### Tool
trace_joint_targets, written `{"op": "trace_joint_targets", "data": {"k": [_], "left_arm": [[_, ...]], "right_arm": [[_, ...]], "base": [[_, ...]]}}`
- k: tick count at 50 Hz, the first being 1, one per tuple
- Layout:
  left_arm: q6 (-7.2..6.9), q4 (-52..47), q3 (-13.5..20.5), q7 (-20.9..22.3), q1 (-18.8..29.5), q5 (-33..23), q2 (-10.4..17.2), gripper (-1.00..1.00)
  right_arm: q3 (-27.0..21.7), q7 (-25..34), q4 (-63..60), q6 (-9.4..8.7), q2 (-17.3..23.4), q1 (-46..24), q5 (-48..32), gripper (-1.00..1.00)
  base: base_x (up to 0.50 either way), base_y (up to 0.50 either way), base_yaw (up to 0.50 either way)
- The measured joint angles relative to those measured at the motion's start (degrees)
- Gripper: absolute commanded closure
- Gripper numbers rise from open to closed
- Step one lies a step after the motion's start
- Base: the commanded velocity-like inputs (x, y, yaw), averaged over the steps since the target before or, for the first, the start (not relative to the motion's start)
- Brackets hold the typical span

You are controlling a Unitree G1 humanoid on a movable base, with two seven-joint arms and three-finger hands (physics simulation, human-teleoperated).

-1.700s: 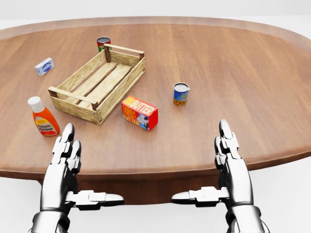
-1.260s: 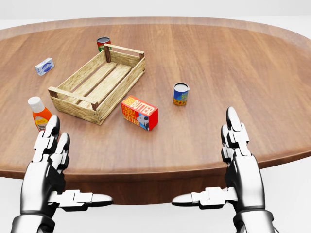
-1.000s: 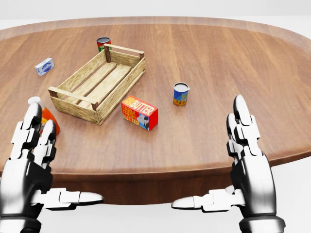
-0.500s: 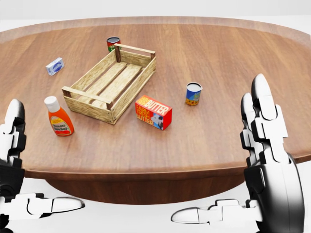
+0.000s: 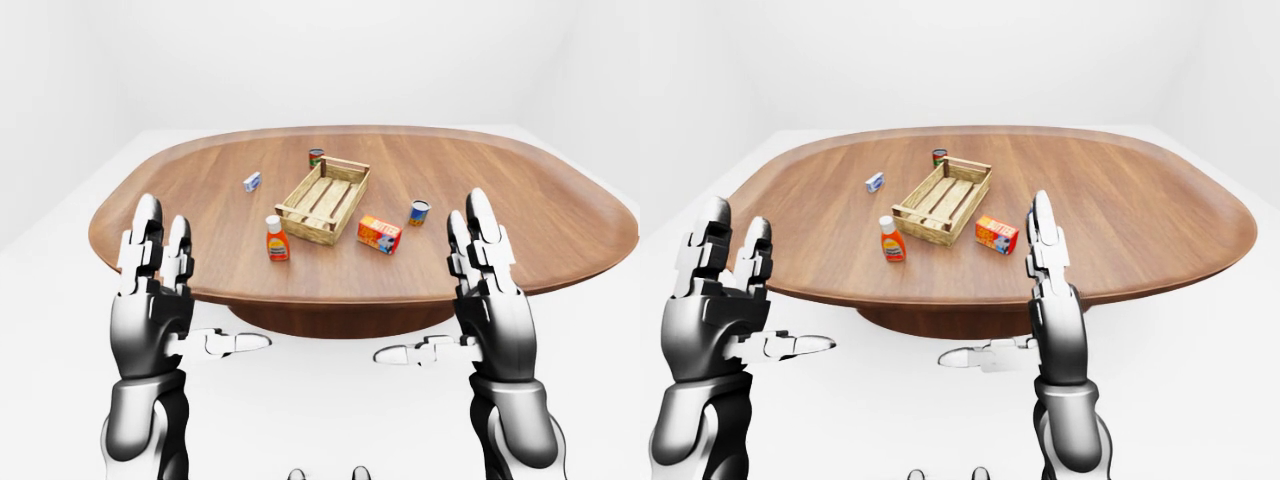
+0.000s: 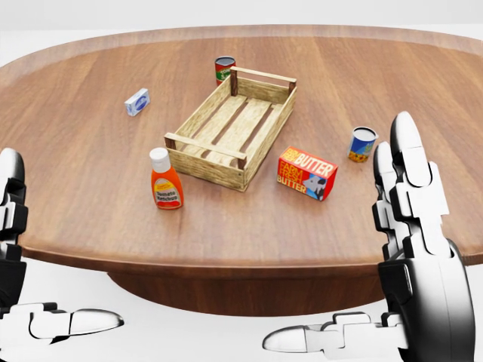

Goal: Pick up the butter and put it in the tray.

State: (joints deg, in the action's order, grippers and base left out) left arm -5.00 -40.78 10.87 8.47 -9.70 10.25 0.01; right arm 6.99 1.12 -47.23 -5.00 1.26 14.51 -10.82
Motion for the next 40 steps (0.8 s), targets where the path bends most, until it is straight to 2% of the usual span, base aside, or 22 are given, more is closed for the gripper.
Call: {"op": "trace_joint_targets", "data": {"k": [6,17,40], "left_arm": [[0.00,-0.2,0.1,0.1,0.0,0.1,0.0,-1.00],[0.00,-0.9,0.5,0.3,-0.1,0.4,0.0,-1.00],[0.00,-1.6,0.8,0.5,-0.2,1.0,-0.1,-1.00]], "right_arm": [[0.1,-0.1,0.0,0.00,0.0,0.0,0.2,-1.00],[-0.3,-0.5,0.6,0.00,-0.4,-0.5,2.4,-1.00],[-1.0,-0.7,-0.5,0.00,-0.3,-0.2,5.9,-1.00]], "base": [[0.00,0.45,0.00],[0.02,0.00,0.00],[0.49,0.00,0.00]]}}
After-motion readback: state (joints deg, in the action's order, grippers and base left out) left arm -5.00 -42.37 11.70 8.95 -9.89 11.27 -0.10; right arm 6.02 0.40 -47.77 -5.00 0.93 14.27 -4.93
